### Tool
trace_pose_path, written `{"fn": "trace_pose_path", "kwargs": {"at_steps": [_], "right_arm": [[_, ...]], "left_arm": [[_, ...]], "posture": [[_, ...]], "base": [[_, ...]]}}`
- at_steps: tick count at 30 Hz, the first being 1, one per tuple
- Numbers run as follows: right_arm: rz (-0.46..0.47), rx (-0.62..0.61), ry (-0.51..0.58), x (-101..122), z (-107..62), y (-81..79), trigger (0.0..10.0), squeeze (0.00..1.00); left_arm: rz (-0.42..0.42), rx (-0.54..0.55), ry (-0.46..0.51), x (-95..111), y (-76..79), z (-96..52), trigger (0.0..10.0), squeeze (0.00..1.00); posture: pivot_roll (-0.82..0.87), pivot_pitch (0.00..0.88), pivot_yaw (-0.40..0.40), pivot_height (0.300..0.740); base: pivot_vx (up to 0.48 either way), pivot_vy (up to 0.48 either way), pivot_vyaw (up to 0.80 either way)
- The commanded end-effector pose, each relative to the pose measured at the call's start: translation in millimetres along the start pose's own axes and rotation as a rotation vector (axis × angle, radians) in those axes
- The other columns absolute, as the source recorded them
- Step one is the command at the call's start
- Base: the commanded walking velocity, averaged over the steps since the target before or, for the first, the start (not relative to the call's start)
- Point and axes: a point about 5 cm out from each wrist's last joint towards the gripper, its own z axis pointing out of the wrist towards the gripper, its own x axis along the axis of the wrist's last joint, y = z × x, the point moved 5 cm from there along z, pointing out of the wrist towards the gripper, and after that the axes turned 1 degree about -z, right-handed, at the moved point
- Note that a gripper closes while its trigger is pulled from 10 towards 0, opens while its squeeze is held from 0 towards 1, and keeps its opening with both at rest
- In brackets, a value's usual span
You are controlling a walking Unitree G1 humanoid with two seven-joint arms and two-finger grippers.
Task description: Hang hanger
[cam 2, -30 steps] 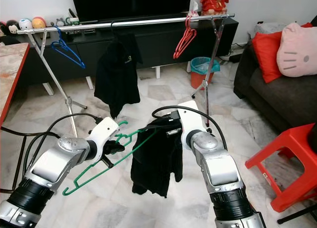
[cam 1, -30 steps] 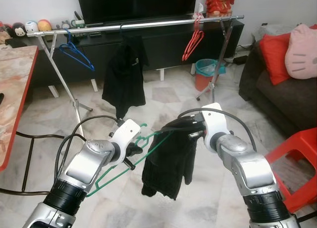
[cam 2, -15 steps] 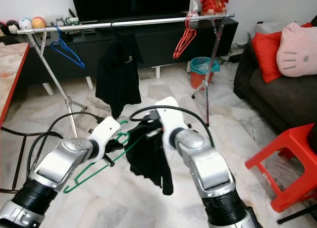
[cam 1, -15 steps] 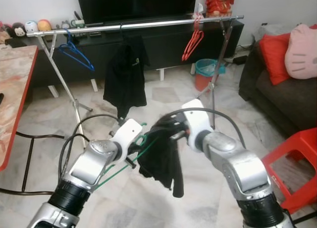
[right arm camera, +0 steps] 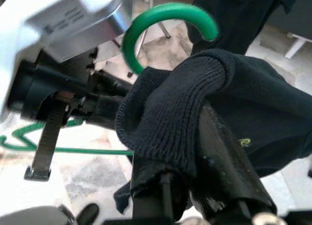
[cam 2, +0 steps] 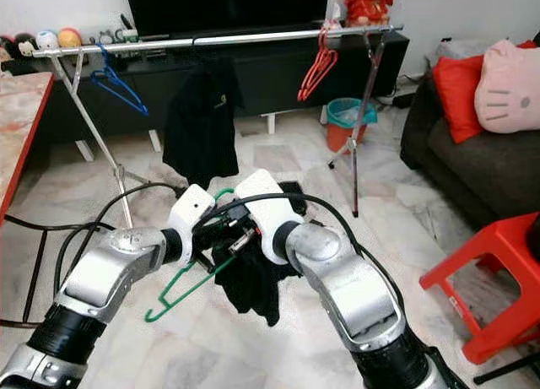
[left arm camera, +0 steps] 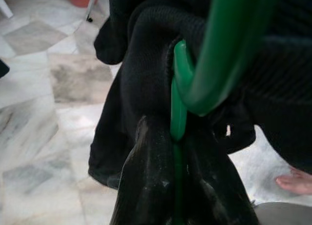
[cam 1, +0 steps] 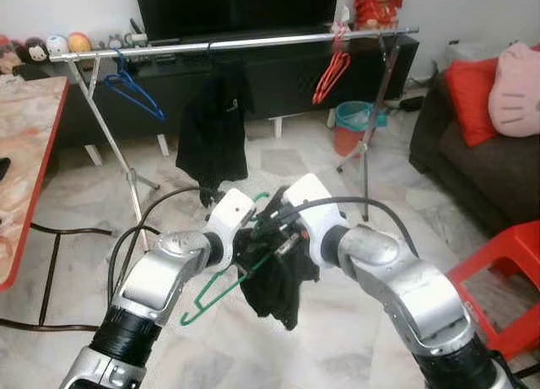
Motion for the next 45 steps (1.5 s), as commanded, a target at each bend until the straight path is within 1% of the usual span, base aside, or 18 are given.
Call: {"fn": "trace_pose_path", "kwargs": {"at_steps": [1,4,8,11,14,18,21,22,23,24,27,31,32,33,38,43,44,45], "right_arm": [[-0.032,0.09,0.03,6.8,-3.4,-16.7,10.0,0.0],[-0.061,0.141,0.036,6.0,-9.6,-23.1,10.0,0.0],[-0.099,0.176,0.031,0.1,-16.6,-23.0,10.0,0.0],[-0.146,0.246,0.027,-5.3,-25.3,-29.3,10.0,0.0],[-0.209,0.339,0.008,-18.1,-38.2,-36.6,10.0,0.0],[-0.239,0.355,-0.051,-36.8,-45.6,-29.6,10.0,0.0],[-0.268,0.44,-0.097,-50.4,-57.9,-38.7,10.0,0.0],[-0.284,0.4,-0.137,-59.8,-55.1,-31.4,10.0,0.0],[-0.284,0.4,-0.137,-59.8,-55.1,-31.4,10.0,0.0],[-0.272,0.315,-0.181,-71.0,-48.8,-15.9,10.0,0.0],[-0.256,0.228,-0.202,-78.3,-43.3,0.2,10.0,0.0],[-0.199,0.11,-0.182,-77.4,-36.0,20.8,10.0,0.0],[-0.199,0.11,-0.182,-77.4,-36.0,20.8,10.0,0.0],[-0.186,0.068,-0.18,-77.2,-35.5,29.8,10.0,0.0],[-0.172,0.013,-0.152,-72.6,-33.8,41.4,10.0,0.0],[-0.16,0.025,-0.124,-68.1,-32.2,39.6,10.0,0.0],[-0.161,0.036,-0.122,-68.3,-32.0,37.4,10.0,1.0],[-0.165,0.043,-0.125,-69.6,-32.1,35.7,10.0,1.0]], "left_arm": [[0.038,-0.037,0.071,19.4,6.7,-2.8,10.0,0.0],[0.058,-0.092,0.082,19.6,16.0,-4.0,10.0,0.0],[0.04,-0.081,0.111,24.0,16.3,-3.0,10.0,0.0],[0.021,-0.093,0.148,30.8,18.3,-2.9,10.0,0.0],[0.017,-0.101,0.164,34.5,19.5,-2.9,10.0,0.0],[0.017,-0.106,0.171,35.1,20.6,-2.7,10.0,0.0],[0.013,-0.102,0.177,35.5,20.5,-2.9,10.0,0.0],[0.013,-0.1,0.178,35.4,20.2,-2.7,10.0,0.0],[0.013,-0.1,0.178,35.4,20.2,-2.7,10.0,0.0],[0.014,-0.089,0.178,35.5,18.6,-1.7,10.0,0.0],[0.015,-0.065,0.185,36.8,15.6,-1.0,10.0,0.0],[0.002,-0.008,0.219,42.3,6.4,-1.4,10.0,0.0],[0.002,-0.008,0.219,42.3,6.4,-1.4,10.0,0.0],[-0.002,-0.003,0.228,44.0,4.7,-2.2,10.0,0.0],[0.005,-0.038,0.212,39.5,10.0,-2.9,10.0,0.0],[0.004,-0.051,0.208,37.0,14.3,-2.2,10.0,0.0],[0.003,-0.05,0.209,37.0,13.9,-2.0,10.0,0.0],[0.002,-0.049,0.209,37.3,13.5,-1.8,10.0,0.0]], "posture": [[0.02,0.0,0.006,0.74],[0.01,0.0,0.006,0.74],[0.02,0.0,0.006,0.74],[0.01,0.0,0.006,0.74],[0.01,0.0,0.006,0.74],[0.01,0.0,0.005,0.74],[0.01,0.0,0.005,0.74],[0.01,0.0,0.005,0.74],[0.01,0.0,0.005,0.74],[0.01,0.0,0.005,0.74],[0.01,0.0,0.005,0.74],[0.01,0.0,0.005,0.74],[0.01,0.0,0.005,0.74],[0.01,0.0,0.003,0.74],[0.01,0.0,0.003,0.74],[0.01,0.0,0.003,0.74],[0.01,0.0,0.003,0.74],[0.01,0.0,0.003,0.74]], "base": [[0.0,0.0,0.0],[0.0,0.0,0.0],[0.0,0.0,0.0],[0.0,0.0,0.0],[0.0,0.0,0.0],[0.0,0.0,0.0],[0.0,0.0,0.0],[0.0,0.0,0.0],[0.0,0.0,0.0],[0.0,0.0,0.0],[0.0,0.0,0.0],[0.0,0.0,0.0],[0.0,0.0,0.0],[0.0,0.0,0.0],[0.0,0.0,0.0],[0.0,0.0,0.0],[0.0,0.0,0.0],[0.0,0.0,0.0]]}}
